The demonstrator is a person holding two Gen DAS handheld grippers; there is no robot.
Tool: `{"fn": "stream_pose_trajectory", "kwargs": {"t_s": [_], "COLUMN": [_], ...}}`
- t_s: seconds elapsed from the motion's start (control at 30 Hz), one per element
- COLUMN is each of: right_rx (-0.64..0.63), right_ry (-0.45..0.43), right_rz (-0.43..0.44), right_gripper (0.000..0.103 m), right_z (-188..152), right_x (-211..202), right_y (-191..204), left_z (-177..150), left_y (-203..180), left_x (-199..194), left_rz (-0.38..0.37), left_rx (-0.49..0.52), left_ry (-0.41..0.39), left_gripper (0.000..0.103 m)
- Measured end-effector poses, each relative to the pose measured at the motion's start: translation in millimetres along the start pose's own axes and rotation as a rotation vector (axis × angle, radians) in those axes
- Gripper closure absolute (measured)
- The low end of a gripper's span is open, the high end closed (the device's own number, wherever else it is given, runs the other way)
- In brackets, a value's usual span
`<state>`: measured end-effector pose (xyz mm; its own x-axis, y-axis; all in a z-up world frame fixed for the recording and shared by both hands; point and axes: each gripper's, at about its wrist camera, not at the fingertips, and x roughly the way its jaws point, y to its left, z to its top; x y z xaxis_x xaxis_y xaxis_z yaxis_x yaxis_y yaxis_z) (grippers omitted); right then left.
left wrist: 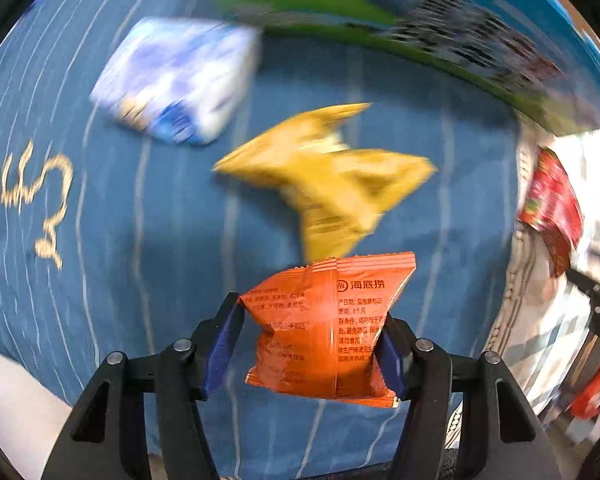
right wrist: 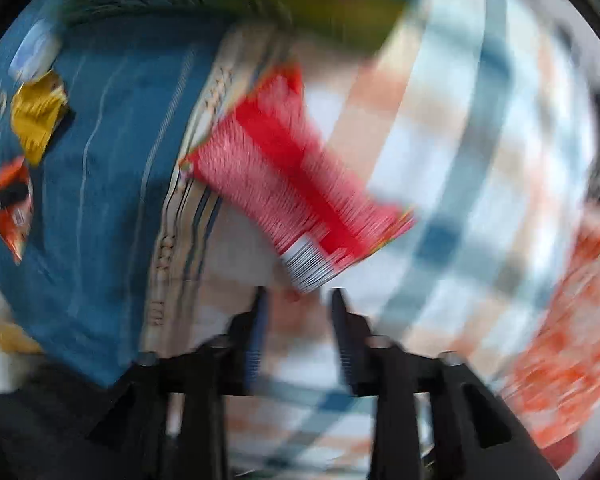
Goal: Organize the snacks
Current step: 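Grasp the orange snack pack with the left tool while the right tool grasps the red snack pack, then carry the orange and red snack packs into the box with both tools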
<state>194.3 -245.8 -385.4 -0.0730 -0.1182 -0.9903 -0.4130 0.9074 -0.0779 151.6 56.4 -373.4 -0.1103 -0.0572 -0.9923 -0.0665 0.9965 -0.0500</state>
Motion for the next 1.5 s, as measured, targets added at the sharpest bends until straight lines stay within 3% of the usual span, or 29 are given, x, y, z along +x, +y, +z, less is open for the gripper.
{"fn": "stream_pose_trajectory", "kwargs": {"t_s": [0.03,0.07,0.1,0.17,0.27,0.33,0.37,0.4,0.57,0.63,0.77,0.9,1.03,1.1,1.3,1.5], "right_rx": [-0.056,-0.097,-0.134,-0.192,-0.244,-0.242,-0.242,-0.241,-0.135,-0.003,0.296,0.425,0.519,0.554,0.613,0.595], "right_ry": [-0.053,-0.086,-0.115,-0.116,-0.063,-0.055,-0.058,-0.051,-0.015,0.047,0.141,0.114,0.117,0.121,0.122,0.102], "right_rz": [-0.073,-0.109,-0.138,-0.155,-0.110,-0.048,-0.022,0.000,0.005,0.085,0.318,0.305,0.224,0.239,0.283,0.226], "right_gripper": [0.036,0.018,0.012,0.012,0.012,0.013,0.023,0.043,0.050,0.051,0.051,0.049,0.053,0.054,0.049,0.050], "right_z": [1,3,6,18,36,62,64,64,51,41,22,18,15,15,11,1], "right_x": [-10,-15,-18,-16,-2,0,3,6,8,8,15,15,7,2,-1,-15], "right_y": [3,4,5,6,1,-2,0,2,9,4,-19,-23,-12,-11,-15,-14], "left_z": [3,4,5,10,12,17,18,18,24,30,37,41,49,53,61,70], "left_y": [-7,-13,-19,-36,-57,-90,-96,-104,-132,-149,-141,-156,-184,-196,-225,-250], "left_x": [1,1,0,0,2,1,2,4,-6,-6,-8,3,9,10,16,20], "left_rz": [0.006,0.009,0.013,0.015,0.021,0.025,0.029,0.031,0.030,0.028,0.024,0.029,0.062,0.076,0.094,0.082], "left_rx": [0.023,0.042,0.062,0.085,0.110,0.119,0.124,0.129,0.140,0.142,0.145,0.154,0.186,0.203,0.208,0.197], "left_ry": [-0.006,-0.010,-0.013,-0.016,-0.014,-0.014,-0.014,-0.016,-0.028,-0.033,-0.035,-0.025,-0.034,-0.041,-0.056,-0.068], "left_gripper": [0.044,0.044,0.044,0.044,0.044,0.044,0.044,0.044,0.044,0.044,0.044,0.044,0.044,0.044,0.042,0.042]}}
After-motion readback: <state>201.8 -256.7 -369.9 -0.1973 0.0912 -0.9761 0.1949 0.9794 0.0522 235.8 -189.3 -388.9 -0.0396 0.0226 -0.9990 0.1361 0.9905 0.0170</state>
